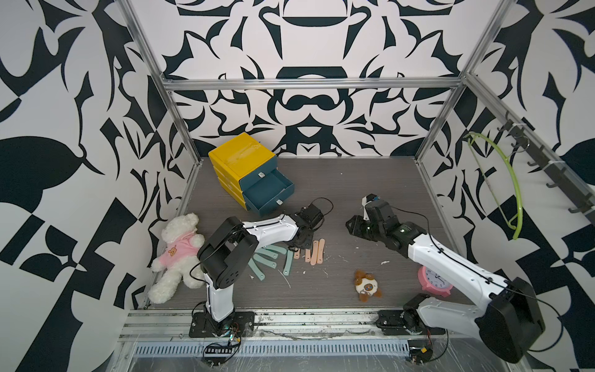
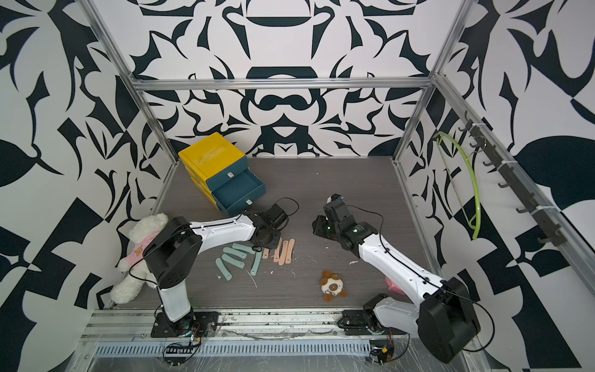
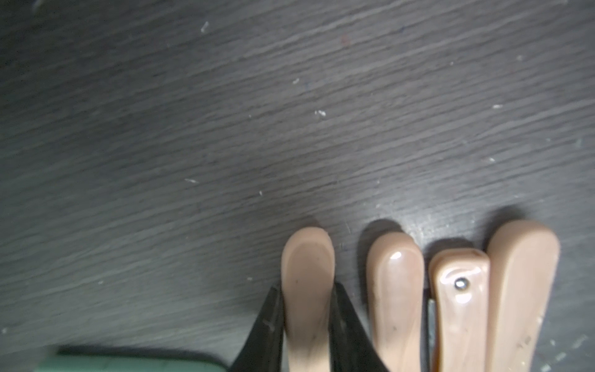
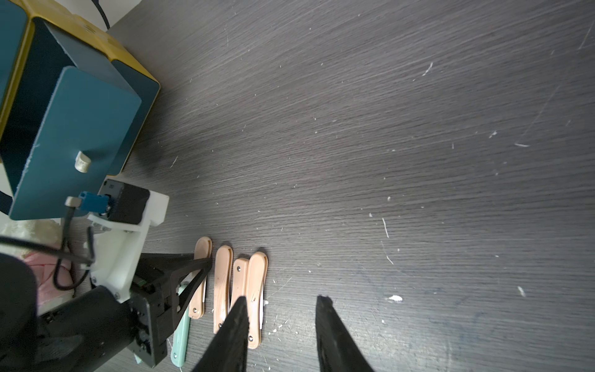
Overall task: Place the fruit knives into the drawer by color
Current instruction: Pick up the fruit knife from the center of the board, then place the fruit knife in the drawer.
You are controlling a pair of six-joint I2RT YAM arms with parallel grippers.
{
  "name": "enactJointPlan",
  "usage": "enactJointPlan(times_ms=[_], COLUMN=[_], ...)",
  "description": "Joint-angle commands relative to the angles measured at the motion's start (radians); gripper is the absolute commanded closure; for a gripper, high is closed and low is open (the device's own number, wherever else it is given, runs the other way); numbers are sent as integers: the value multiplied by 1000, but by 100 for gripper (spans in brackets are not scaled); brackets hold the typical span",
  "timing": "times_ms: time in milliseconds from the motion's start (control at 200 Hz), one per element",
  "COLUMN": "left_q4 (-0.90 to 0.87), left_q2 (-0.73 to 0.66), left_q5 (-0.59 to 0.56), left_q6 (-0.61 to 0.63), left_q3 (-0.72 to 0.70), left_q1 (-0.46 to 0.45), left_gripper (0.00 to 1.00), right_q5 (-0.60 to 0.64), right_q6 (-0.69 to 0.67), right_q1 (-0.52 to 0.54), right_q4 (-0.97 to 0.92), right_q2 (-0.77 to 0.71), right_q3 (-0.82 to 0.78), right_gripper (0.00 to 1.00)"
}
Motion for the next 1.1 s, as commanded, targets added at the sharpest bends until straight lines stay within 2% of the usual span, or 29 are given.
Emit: enactJointPlan(times_ms=[0,205,370,470,655,875,955,1020,1095], left_q4=[-33,-113,-162,-173,-145,-142,-148,-147,-149], left_q2=[-116,-261,-284,-238,-106,51,80,93,100], left_q5=[-8,-96,-235,-324,-396,-478,-475,-457,-439], left_q6=[13,72,164,220,281,340,334,324,318], left_q3=[74,227,344,409,472,550,566,567,564], left_q1=[-1,9,98,150,243,266,278,290,298], left_gripper=[78,78,78,78,78,76,75,72,63], right_q5=[-2,-5,-18,-21,-25,-26,-30,-36,-49], right_q6=[-1,0,8,10,10,9,10,10,11], right_q1=[-4,-5,-5,-5,-5,-5,-5,-5,-5], right_q4=[25,30,44,46,42,32,30,33,42], right_q2=[-22,-13,-2,0,-9,-31,-34,-37,-39], right_q3=[4,6,2,1,-4,-14,-17,-22,-29], right_gripper=[63,63,63,63,63,63,63,62,59])
